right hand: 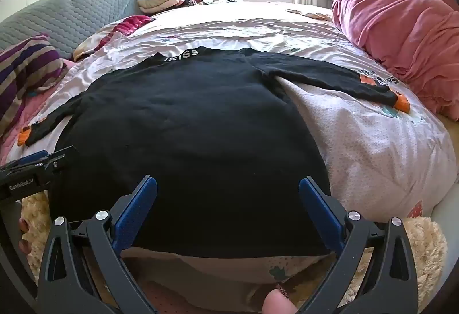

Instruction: Fold small clothes

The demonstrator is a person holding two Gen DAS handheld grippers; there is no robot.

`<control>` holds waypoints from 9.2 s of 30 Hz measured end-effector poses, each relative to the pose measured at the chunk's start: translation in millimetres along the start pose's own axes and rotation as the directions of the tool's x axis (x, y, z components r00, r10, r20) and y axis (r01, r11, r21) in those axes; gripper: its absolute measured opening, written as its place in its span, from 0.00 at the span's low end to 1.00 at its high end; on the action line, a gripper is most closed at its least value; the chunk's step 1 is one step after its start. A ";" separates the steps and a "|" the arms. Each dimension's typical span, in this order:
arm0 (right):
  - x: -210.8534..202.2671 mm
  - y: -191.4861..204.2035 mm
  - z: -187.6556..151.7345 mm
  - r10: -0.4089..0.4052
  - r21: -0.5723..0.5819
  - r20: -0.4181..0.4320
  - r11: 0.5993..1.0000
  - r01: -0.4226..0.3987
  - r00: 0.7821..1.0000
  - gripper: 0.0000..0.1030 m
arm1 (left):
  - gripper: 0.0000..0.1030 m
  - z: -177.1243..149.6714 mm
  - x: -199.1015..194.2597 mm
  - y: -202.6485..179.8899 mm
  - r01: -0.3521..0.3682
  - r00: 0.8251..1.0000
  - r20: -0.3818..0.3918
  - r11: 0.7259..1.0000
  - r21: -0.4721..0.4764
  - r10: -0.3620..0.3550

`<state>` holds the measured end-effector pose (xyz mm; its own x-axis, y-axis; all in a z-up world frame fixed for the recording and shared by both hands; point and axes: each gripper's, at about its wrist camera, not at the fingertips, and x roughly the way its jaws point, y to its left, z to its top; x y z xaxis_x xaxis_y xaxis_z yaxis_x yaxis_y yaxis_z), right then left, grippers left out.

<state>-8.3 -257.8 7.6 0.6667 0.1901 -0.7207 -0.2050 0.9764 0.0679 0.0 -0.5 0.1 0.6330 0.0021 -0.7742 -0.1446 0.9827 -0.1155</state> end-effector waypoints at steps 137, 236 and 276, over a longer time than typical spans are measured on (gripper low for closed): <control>75.3 -89.1 210.3 -0.062 0.236 0.113 0.971 0.034 0.992 0.96 | 0.92 161.5 85.5 -51.5 0.024 1.000 0.010 1.000 -0.017 -0.024; 153.9 -25.9 216.6 0.304 -0.035 0.102 0.953 -0.302 0.947 0.52 | 0.92 190.1 142.8 -6.3 0.248 0.962 -0.040 0.925 -0.286 -0.270; 153.5 -160.8 218.9 0.086 0.345 0.089 0.932 -0.111 0.992 0.56 | 0.06 217.0 89.7 -41.8 0.317 0.947 0.100 0.941 -0.115 -0.307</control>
<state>283.8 -363.2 37.1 0.7078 0.2814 -0.6480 -0.0182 0.9242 0.3814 227.8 -1.2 70.5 0.7194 -0.2807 -0.6353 -0.0232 0.9045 -0.4259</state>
